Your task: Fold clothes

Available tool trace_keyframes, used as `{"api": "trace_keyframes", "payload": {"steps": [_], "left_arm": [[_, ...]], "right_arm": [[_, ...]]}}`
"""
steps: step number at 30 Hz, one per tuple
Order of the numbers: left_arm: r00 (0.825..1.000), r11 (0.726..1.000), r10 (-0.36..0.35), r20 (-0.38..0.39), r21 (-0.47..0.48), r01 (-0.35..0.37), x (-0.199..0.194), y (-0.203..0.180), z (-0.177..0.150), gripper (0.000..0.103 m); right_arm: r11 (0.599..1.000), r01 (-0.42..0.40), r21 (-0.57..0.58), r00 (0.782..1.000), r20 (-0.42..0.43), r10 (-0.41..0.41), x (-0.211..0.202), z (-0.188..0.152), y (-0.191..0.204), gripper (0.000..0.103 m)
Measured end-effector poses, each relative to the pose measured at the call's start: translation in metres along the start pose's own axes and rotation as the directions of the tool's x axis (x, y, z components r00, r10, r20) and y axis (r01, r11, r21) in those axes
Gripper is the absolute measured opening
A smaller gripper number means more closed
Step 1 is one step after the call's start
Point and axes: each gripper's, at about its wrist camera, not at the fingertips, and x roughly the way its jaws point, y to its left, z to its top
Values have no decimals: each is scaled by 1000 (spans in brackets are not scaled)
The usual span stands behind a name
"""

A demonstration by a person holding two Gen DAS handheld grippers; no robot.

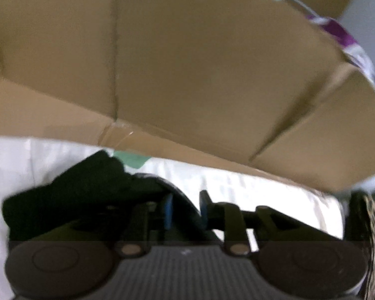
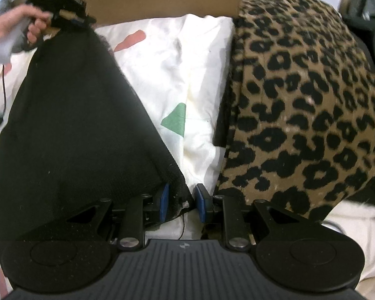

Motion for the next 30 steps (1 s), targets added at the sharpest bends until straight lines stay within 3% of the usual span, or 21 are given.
{"api": "trace_keyframes", "payload": {"steps": [8, 14, 19, 30], "left_arm": [[999, 985, -1, -39, 170, 8, -34, -17, -8, 29], [985, 941, -33, -170, 328, 88, -14, -44, -47, 27], [980, 900, -3, -200, 427, 90, 7, -72, -76, 27], [993, 926, -4, -122, 373, 49, 30, -78, -62, 27]], "right_arm": [[1000, -12, 2, 997, 82, 11, -28, 17, 5, 29], [998, -63, -29, 991, 114, 66, -29, 27, 21, 29], [997, -76, -32, 994, 81, 78, -12, 23, 29, 29], [999, -13, -43, 998, 56, 15, 18, 26, 35, 28]]}}
